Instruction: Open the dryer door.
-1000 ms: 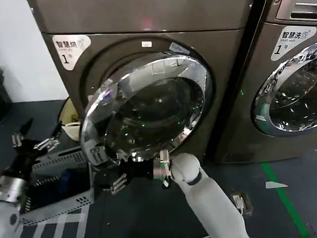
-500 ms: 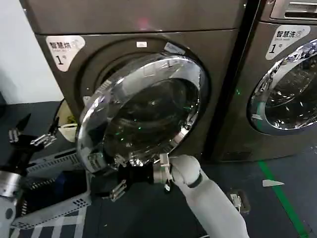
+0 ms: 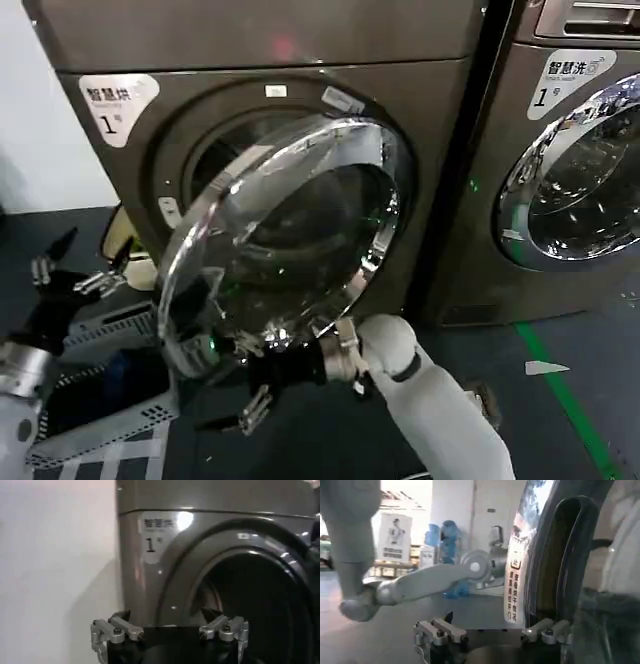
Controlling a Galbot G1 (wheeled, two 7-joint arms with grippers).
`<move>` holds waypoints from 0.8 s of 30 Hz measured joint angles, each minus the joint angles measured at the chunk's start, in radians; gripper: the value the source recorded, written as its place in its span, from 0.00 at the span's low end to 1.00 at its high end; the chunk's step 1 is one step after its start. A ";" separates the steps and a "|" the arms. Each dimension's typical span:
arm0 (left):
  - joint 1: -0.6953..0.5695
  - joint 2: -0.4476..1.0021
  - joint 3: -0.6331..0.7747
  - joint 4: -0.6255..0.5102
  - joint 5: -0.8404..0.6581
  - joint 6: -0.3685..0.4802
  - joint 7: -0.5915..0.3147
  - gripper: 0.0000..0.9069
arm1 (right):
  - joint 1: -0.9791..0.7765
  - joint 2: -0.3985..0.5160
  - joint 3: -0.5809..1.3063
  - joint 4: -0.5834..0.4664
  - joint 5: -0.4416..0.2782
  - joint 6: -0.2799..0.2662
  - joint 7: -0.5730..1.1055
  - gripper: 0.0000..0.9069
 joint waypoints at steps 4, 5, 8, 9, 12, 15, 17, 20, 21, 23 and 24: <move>0.013 0.009 0.022 -0.016 -0.017 0.001 0.015 1.00 | -0.025 -0.021 0.025 0.019 0.009 0.005 -0.017 1.00; 0.016 0.011 0.028 -0.018 -0.017 0.000 0.019 1.00 | -0.032 -0.025 0.033 0.021 0.010 0.009 -0.021 1.00; 0.016 0.014 0.046 -0.023 -0.018 0.002 0.024 1.00 | -0.052 -0.032 0.060 0.023 0.014 0.017 -0.031 1.00; 0.015 0.015 0.052 -0.025 -0.018 0.003 0.024 1.00 | -0.061 -0.035 0.073 0.023 0.015 0.021 -0.035 1.00; 0.011 0.015 0.072 -0.027 -0.017 0.007 0.025 1.00 | -0.080 -0.041 0.111 0.014 0.030 0.026 -0.047 1.00; 0.011 0.015 0.089 -0.028 -0.013 0.007 0.029 1.00 | -0.102 -0.052 0.160 0.001 0.036 0.033 -0.062 1.00; 0.011 0.015 0.101 -0.030 -0.011 0.008 0.033 1.00 | -0.115 -0.061 0.190 -0.009 0.038 0.045 -0.065 1.00; 0.007 0.015 0.118 -0.032 -0.010 0.010 0.037 1.00 | -0.133 -0.072 0.232 -0.027 0.042 0.057 -0.076 1.00; 0.005 0.016 0.123 -0.032 -0.010 0.010 0.038 1.00 | -0.139 -0.075 0.244 -0.030 0.042 0.059 -0.079 1.00; 0.000 0.016 0.134 -0.032 -0.009 0.012 0.040 1.00 | -0.152 -0.080 0.268 -0.037 0.044 0.060 -0.084 1.00; -0.002 0.016 0.139 -0.032 -0.009 0.014 0.040 1.00 | -0.157 -0.082 0.279 -0.040 0.044 0.063 -0.087 1.00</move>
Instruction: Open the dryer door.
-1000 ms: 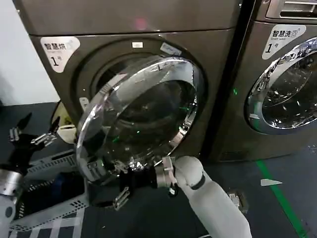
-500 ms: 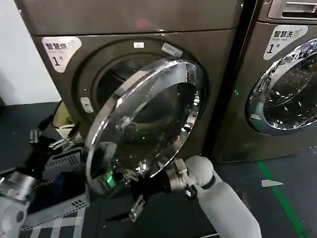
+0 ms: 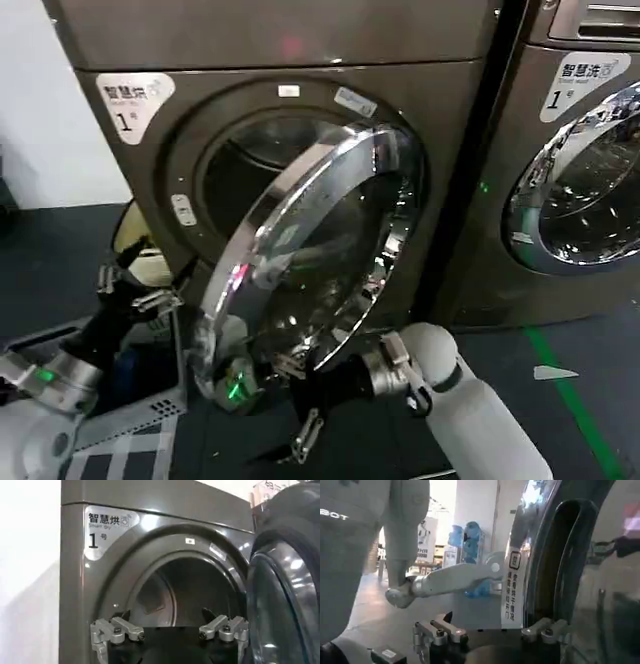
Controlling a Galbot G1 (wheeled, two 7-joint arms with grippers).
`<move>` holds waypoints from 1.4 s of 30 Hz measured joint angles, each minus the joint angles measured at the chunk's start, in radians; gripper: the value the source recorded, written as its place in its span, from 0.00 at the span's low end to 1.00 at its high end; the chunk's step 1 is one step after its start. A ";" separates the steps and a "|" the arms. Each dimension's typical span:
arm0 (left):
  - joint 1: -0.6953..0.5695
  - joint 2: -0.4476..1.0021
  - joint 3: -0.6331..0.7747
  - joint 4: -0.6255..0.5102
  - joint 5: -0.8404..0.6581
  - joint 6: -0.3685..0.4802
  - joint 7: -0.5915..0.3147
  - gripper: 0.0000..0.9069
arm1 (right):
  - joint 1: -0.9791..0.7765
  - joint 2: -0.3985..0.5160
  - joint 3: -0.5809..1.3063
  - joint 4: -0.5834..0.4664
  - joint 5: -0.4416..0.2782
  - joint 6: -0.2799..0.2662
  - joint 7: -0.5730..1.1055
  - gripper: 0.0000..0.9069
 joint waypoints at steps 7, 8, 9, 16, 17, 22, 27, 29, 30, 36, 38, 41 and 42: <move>-0.010 0.004 0.026 -0.001 -0.003 0.007 0.005 1.00 | -0.046 -0.016 0.067 -0.007 0.004 0.032 -0.009 1.00; -0.010 0.007 0.030 -0.002 -0.005 0.008 0.007 1.00 | -0.055 -0.016 0.081 -0.010 0.008 0.038 -0.009 1.00; -0.011 0.009 0.033 -0.004 -0.008 0.011 0.009 1.00 | -0.062 -0.015 0.094 -0.013 0.010 0.043 -0.009 1.00; -0.014 0.022 0.055 -0.009 -0.023 0.028 0.026 1.00 | -0.135 0.005 0.235 -0.038 0.030 0.080 -0.007 1.00; -0.014 0.023 0.060 -0.010 -0.025 0.030 0.027 1.00 | -0.147 0.008 0.257 -0.038 0.035 0.083 -0.003 1.00; -0.022 0.026 0.082 -0.010 -0.031 0.034 0.034 1.00 | -0.191 0.030 0.368 -0.038 0.055 0.090 0.025 1.00; -0.015 0.029 0.104 -0.019 -0.031 0.042 0.053 1.00 | -0.229 0.057 0.495 -0.023 0.074 0.090 0.055 1.00; -0.011 0.030 0.114 -0.022 -0.030 0.043 0.058 1.00 | -0.247 0.069 0.548 -0.014 0.080 0.090 0.078 1.00; -0.010 0.030 0.118 -0.023 -0.028 0.043 0.062 1.00 | -0.256 0.075 0.575 -0.007 0.088 0.090 0.093 1.00; -0.008 0.036 0.148 -0.031 -0.022 0.045 0.074 1.00 | -0.312 0.101 0.712 0.039 0.130 0.102 0.205 1.00; -0.005 0.039 0.155 -0.033 -0.023 0.045 0.078 1.00 | -0.326 0.108 0.748 0.057 0.139 0.114 0.252 1.00; 0.002 0.047 0.168 -0.039 -0.024 0.043 0.080 1.00 | -0.352 0.125 0.798 0.088 0.151 0.121 0.345 1.00; 0.005 0.049 0.172 -0.042 -0.024 0.042 0.082 1.00 | -0.360 0.129 0.811 0.096 0.146 0.119 0.371 1.00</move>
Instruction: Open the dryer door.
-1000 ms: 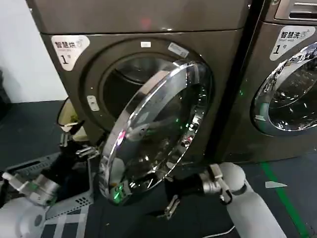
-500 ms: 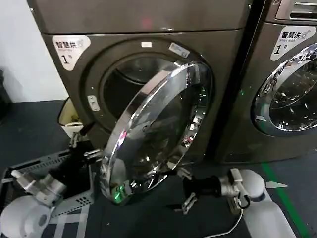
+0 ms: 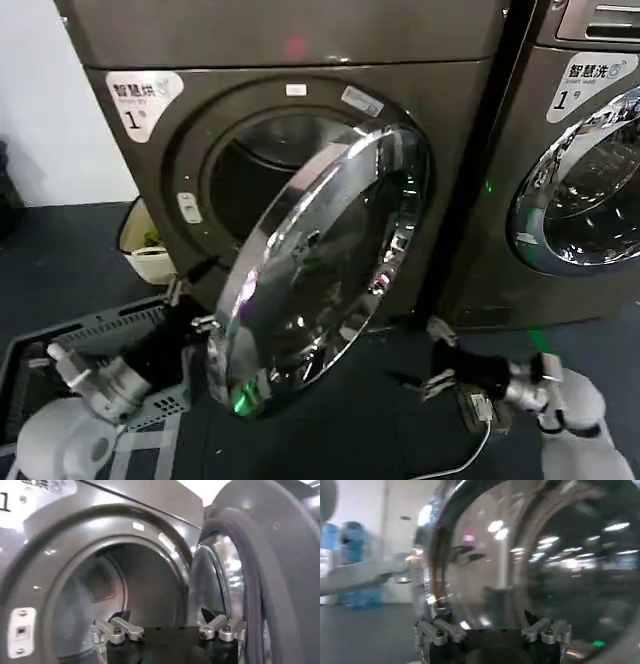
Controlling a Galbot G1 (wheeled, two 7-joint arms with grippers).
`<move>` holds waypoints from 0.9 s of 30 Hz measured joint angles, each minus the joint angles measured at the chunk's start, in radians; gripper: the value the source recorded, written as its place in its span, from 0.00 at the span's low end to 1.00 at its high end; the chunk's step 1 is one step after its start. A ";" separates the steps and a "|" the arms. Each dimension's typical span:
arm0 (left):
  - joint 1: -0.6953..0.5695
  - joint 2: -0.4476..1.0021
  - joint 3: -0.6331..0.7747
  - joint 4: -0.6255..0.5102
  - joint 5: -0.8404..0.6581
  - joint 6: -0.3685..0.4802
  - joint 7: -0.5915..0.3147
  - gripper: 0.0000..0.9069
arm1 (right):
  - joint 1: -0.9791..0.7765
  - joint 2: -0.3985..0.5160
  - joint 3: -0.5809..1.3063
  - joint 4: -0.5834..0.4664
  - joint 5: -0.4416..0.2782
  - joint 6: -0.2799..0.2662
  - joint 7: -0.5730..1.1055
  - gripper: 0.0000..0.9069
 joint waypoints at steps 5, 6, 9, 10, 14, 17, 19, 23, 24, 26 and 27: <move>0.004 0.015 0.029 -0.006 0.006 -0.003 0.005 1.00 | -0.042 0.027 0.058 0.044 -0.015 -0.032 0.177 1.00; 0.003 0.019 0.039 -0.006 0.012 -0.004 0.007 1.00 | -0.048 0.032 0.067 0.052 -0.012 -0.042 0.220 1.00; -0.005 0.032 0.070 -0.005 0.025 -0.008 0.007 1.00 | -0.070 0.045 0.099 0.078 0.000 -0.055 0.372 1.00; -0.008 0.037 0.084 -0.005 0.029 -0.009 0.007 1.00 | -0.077 0.048 0.106 0.085 0.000 -0.055 0.412 1.00; -0.026 0.057 0.142 0.003 0.046 -0.017 0.001 1.00 | -0.109 0.053 0.138 0.106 -0.004 -0.056 0.568 1.00; -0.041 0.073 0.189 0.009 0.045 -0.020 -0.007 1.00 | -0.118 0.046 0.168 0.104 -0.015 -0.065 0.674 1.00; -0.057 0.087 0.223 0.016 0.043 -0.023 -0.016 1.00 | -0.116 0.036 0.195 0.094 -0.022 -0.072 0.740 1.00; -0.102 0.115 0.291 0.032 0.037 -0.028 -0.032 1.00 | -0.117 0.019 0.249 0.079 -0.017 -0.086 0.797 1.00; -0.116 0.121 0.308 0.037 0.036 -0.031 -0.034 1.00 | -0.121 0.016 0.263 0.076 -0.017 -0.087 0.801 1.00; -0.149 0.133 0.349 0.050 0.032 -0.035 -0.038 1.00 | -0.128 0.013 0.290 0.075 -0.016 -0.088 0.809 1.00; -0.165 0.138 0.367 0.055 0.029 -0.035 -0.038 1.00 | -0.131 0.012 0.302 0.075 -0.013 -0.090 0.813 1.00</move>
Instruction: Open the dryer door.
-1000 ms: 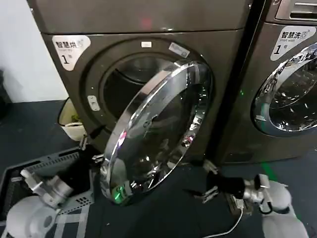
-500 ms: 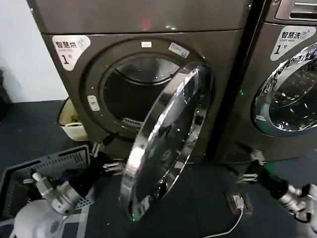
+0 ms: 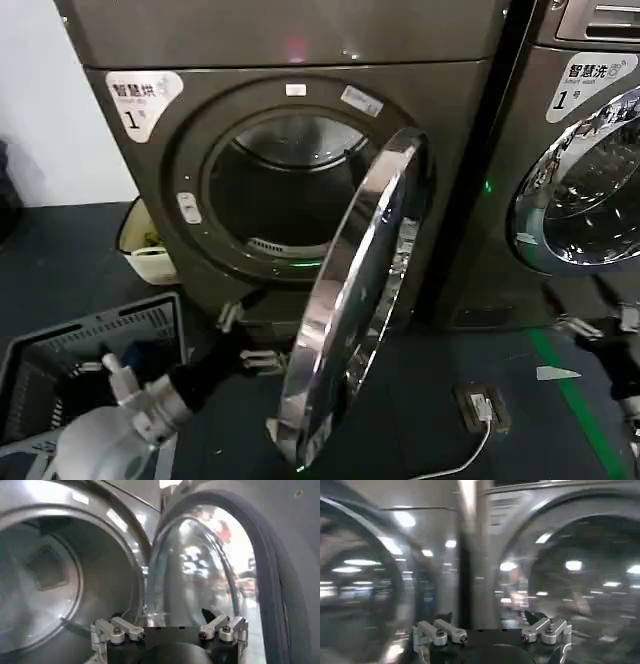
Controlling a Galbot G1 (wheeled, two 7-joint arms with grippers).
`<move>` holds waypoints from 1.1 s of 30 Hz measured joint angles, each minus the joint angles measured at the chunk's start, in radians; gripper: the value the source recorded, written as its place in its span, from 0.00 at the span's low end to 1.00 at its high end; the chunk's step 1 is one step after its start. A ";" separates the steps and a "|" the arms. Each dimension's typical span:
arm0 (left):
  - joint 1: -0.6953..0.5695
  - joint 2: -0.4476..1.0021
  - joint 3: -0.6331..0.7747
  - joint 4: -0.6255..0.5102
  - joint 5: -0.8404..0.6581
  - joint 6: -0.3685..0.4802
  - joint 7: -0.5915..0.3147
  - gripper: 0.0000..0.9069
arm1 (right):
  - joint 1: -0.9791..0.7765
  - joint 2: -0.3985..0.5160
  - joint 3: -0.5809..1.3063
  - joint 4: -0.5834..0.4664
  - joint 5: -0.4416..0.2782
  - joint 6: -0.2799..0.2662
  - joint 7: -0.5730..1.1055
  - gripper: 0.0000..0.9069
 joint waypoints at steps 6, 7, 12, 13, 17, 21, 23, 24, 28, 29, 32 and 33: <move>-0.093 0.017 0.106 0.024 -0.020 -0.003 -0.008 1.00 | 0.004 -0.013 0.071 0.000 -0.006 -0.039 0.083 1.00; -0.110 0.019 0.127 0.030 -0.024 -0.003 -0.010 1.00 | 0.006 -0.017 0.082 -0.004 -0.008 -0.043 0.099 1.00; -0.193 0.025 0.224 0.055 -0.055 -0.004 -0.016 1.00 | -0.005 -0.026 0.137 -0.021 -0.015 -0.072 0.107 1.00; -0.210 0.026 0.243 0.060 -0.060 -0.004 -0.017 1.00 | -0.009 -0.026 0.148 -0.022 -0.015 -0.073 0.105 1.00; -0.283 0.025 0.324 0.080 -0.065 -0.004 -0.029 1.00 | -0.026 -0.022 0.183 -0.020 -0.016 -0.076 0.108 1.00; -0.352 0.010 0.403 0.098 -0.070 -0.003 -0.045 1.00 | -0.039 -0.019 0.213 -0.013 -0.015 -0.082 0.110 1.00; -0.391 0.003 0.443 0.108 -0.062 -0.005 -0.049 1.00 | -0.045 -0.016 0.224 -0.009 -0.015 -0.082 0.107 1.00; -0.410 0.001 0.464 0.113 -0.055 -0.015 -0.050 1.00 | -0.048 -0.014 0.228 -0.007 -0.016 -0.082 0.106 1.00; -0.479 -0.015 0.541 0.134 -0.059 -0.020 -0.067 1.00 | -0.058 -0.010 0.244 -0.002 -0.014 -0.082 0.107 1.00; -0.497 -0.021 0.561 0.141 -0.058 -0.021 -0.070 1.00 | -0.061 -0.010 0.249 -0.003 -0.014 -0.082 0.107 1.00; -0.537 -0.041 0.606 0.160 -0.064 -0.021 -0.075 1.00 | -0.067 -0.016 0.265 -0.012 -0.010 -0.082 0.114 1.00; -0.549 -0.049 0.620 0.167 -0.065 -0.021 -0.076 1.00 | -0.069 -0.019 0.273 -0.016 -0.010 -0.083 0.115 1.00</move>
